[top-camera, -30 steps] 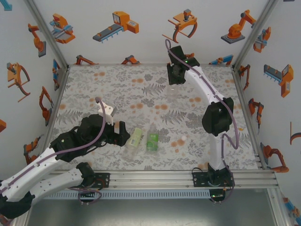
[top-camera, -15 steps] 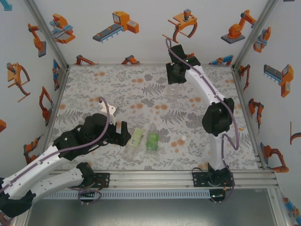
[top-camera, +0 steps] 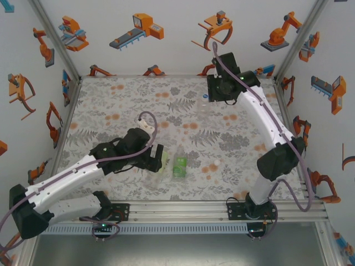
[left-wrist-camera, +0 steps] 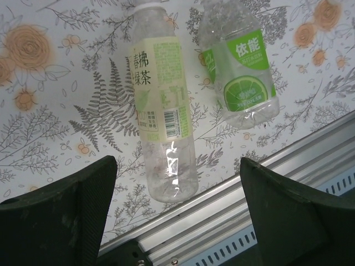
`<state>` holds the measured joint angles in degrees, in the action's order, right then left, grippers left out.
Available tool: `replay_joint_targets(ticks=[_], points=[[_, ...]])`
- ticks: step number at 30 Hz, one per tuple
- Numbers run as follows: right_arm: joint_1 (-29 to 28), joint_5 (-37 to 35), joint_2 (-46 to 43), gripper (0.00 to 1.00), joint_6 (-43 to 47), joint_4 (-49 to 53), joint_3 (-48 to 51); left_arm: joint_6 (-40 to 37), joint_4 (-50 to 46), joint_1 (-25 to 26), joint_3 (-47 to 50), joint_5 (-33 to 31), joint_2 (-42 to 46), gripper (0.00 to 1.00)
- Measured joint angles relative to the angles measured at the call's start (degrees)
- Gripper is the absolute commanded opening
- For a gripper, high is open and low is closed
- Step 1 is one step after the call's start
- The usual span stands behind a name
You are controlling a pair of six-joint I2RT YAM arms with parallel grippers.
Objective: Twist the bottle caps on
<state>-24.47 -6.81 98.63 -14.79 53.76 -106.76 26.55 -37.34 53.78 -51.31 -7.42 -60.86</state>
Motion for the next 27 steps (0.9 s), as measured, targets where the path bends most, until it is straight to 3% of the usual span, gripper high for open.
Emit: replay_joint_targets(ticks=[9,19,27], points=[[0.00,1.03,-10.51,0.47,-3.50,-0.98,16.39,1.22,0.52,0.00,-1.27,1.16,-11.89,0.84],[0.02,1.20,-18.23,0.47,-5.79,-1.73,25.29,2.29,2.51,0.00,0.72,1.46,-20.44,0.85],[0.00,1.22,-19.56,0.47,-6.47,-1.75,27.39,2.25,3.72,0.00,0.98,2.38,-25.42,0.75]])
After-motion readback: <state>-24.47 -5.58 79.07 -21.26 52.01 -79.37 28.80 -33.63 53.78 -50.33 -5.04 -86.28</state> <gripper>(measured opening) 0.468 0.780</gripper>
